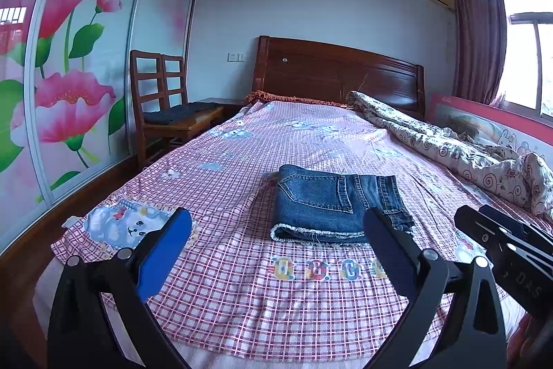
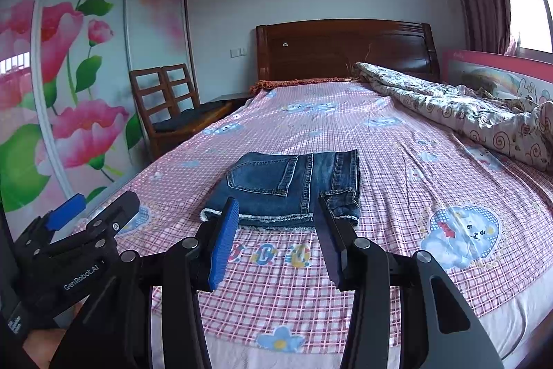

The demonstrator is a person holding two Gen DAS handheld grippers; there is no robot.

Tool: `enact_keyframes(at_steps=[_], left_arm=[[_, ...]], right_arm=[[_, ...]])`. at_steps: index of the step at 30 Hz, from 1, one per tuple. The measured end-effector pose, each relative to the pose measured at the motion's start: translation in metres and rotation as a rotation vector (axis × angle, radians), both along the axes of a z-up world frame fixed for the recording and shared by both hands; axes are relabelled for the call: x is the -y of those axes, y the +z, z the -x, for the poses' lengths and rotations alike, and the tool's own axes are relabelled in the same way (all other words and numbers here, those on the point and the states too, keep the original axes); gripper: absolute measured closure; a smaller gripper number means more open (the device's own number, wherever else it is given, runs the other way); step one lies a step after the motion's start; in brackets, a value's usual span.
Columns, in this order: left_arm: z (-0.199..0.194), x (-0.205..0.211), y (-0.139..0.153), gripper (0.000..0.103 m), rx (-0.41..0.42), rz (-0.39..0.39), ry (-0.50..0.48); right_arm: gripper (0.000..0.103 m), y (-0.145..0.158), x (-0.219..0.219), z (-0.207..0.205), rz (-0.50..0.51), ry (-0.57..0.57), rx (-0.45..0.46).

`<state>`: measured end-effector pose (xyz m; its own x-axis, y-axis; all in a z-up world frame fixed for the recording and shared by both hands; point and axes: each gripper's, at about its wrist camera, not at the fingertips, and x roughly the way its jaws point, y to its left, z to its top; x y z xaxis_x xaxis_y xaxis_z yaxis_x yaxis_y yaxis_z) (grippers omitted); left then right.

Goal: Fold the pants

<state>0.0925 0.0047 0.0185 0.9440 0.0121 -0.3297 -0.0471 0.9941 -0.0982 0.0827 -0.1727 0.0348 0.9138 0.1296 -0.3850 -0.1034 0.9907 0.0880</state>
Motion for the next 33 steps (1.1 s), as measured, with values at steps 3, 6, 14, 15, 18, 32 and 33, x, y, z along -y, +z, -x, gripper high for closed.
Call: enact_keyframes(at_steps=[3, 6, 14, 15, 18, 32, 33], left_arm=[[0.0, 0.0, 0.0, 0.003, -0.001, 0.001, -0.001], [0.0, 0.0, -0.001, 0.003, -0.004, 0.002, -0.001], [-0.002, 0.001, -0.002, 0.003, -0.01, -0.001, -0.002], [-0.002, 0.001, -0.003, 0.003, -0.012, -0.002, -0.003], [-0.004, 0.001, -0.005, 0.003, -0.018, 0.0, -0.002], [-0.039, -0.003, -0.015, 0.002, -0.201, 0.071, -0.134], [-0.04, 0.002, -0.015, 0.002, -0.195, 0.037, -0.117]], right_arm=[[0.059, 0.0, 0.001, 0.0, -0.001, -0.001, -0.001], [0.059, 0.0, 0.001, -0.001, 0.0, -0.002, -0.001], [0.059, -0.002, 0.0, 0.0, -0.002, 0.0, -0.007], [0.059, -0.002, 0.0, -0.001, -0.002, -0.001, -0.009], [0.059, -0.003, 0.0, -0.001, -0.003, -0.001, -0.016], [0.04, -0.016, 0.012, -0.018, -0.033, -0.015, -0.068], [0.04, -0.017, 0.011, -0.02, -0.033, -0.013, -0.075]])
